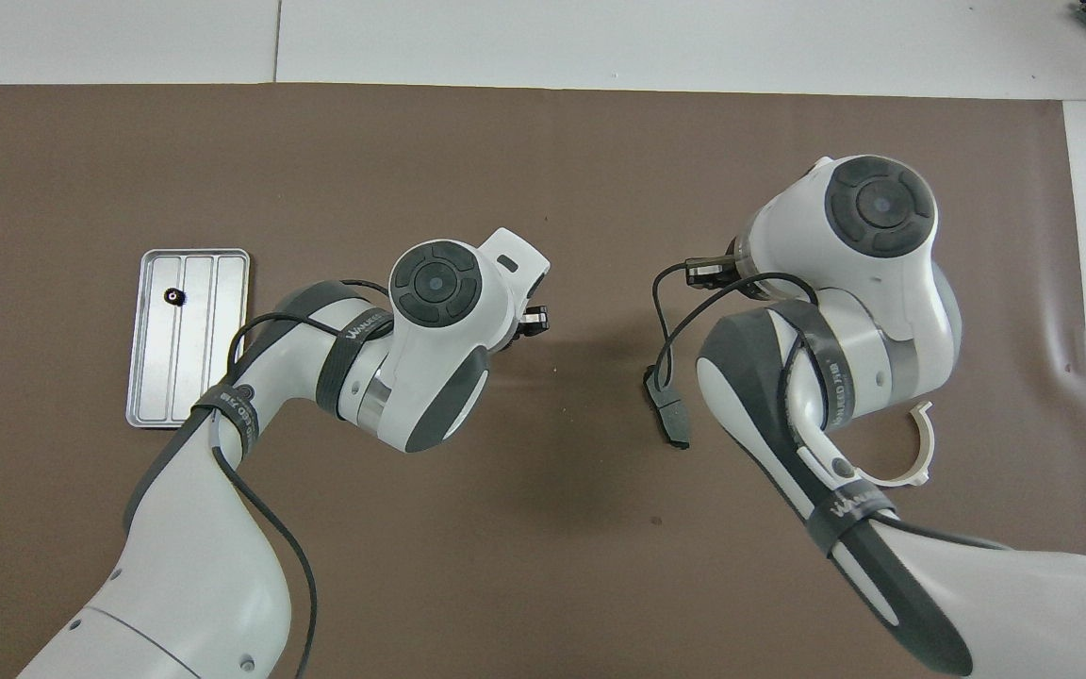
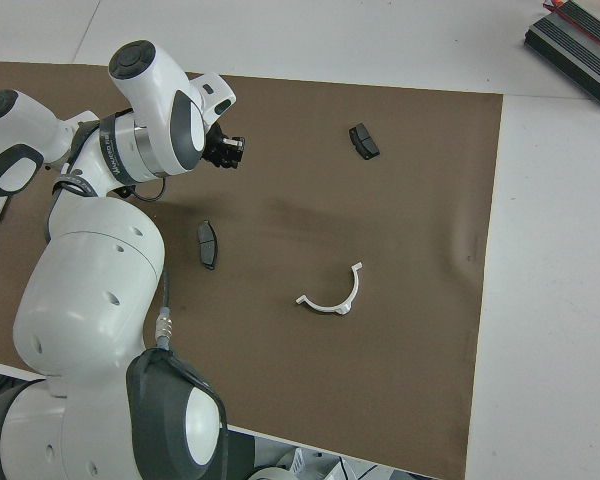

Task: Place bearing gear from tray to pile
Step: 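Set the gear by the brake pad while the left gripper drops another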

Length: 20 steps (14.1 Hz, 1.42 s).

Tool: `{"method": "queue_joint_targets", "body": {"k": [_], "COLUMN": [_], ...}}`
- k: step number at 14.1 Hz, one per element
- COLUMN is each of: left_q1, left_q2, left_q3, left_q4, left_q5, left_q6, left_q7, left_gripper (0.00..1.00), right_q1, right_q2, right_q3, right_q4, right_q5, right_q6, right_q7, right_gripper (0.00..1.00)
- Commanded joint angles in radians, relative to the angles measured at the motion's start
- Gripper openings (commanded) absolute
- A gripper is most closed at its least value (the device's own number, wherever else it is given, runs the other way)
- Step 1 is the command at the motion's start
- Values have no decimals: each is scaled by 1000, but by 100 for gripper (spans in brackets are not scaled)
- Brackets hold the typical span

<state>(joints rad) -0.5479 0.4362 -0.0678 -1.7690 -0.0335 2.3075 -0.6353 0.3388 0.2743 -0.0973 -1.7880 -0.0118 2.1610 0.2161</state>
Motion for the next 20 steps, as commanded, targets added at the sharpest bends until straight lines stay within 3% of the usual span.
{"method": "queue_joint_targets", "body": {"k": [1, 2, 6, 8, 13, 14, 15, 17, 18, 19, 20], "left_q1": [-12, -11, 18, 98, 313, 354, 399, 466, 488, 512, 531], "left_q2": [-8, -8, -10, -11, -21, -21, -21, -22, -22, -24, -25], "left_q3": [17, 17, 22, 23, 26, 26, 26, 26, 26, 26, 26], "left_q4": [-17, -15, 29, 48, 46, 46, 46, 43, 40, 37, 33], "left_q5": [-5, -5, -2, 58, 63, 64, 64, 64, 64, 64, 64], "left_q6": [21, 20, -38, -75, -92, -92, -92, -97, -103, -105, -103], "left_q7": [-7, -7, 3, 55, 288, 336, 395, 510, 561, 598, 635], "left_gripper": [62, 69, 74, 74, 74, 74, 74, 74, 74, 74, 74], "right_q1": [-85, -119, -245, -268, -290, -291, -293, -291, -290, -290, -290], "right_q2": [-4, 0, 26, 48, 115, 124, 128, 129, 129, 129, 128], "right_q3": [16, 16, 16, 16, 16, 16, 16, 16, 16, 16, 16], "right_q4": [-21, -25, -80, -100, -103, -103, -105, -116, -116, -116, -116], "right_q5": [55, 58, 62, 62, 101, 101, 101, 101, 105, 118, 121], "right_q6": [20, 20, 101, 147, 194, 195, 200, 215, 215, 215, 214], "right_q7": [-116, -165, -357, -377, -411, -411, -409, -406, -405, -403, -403], "right_gripper": [0, 0, 0, 0, 0, 14, 36, 53, 81, 100, 100]}}
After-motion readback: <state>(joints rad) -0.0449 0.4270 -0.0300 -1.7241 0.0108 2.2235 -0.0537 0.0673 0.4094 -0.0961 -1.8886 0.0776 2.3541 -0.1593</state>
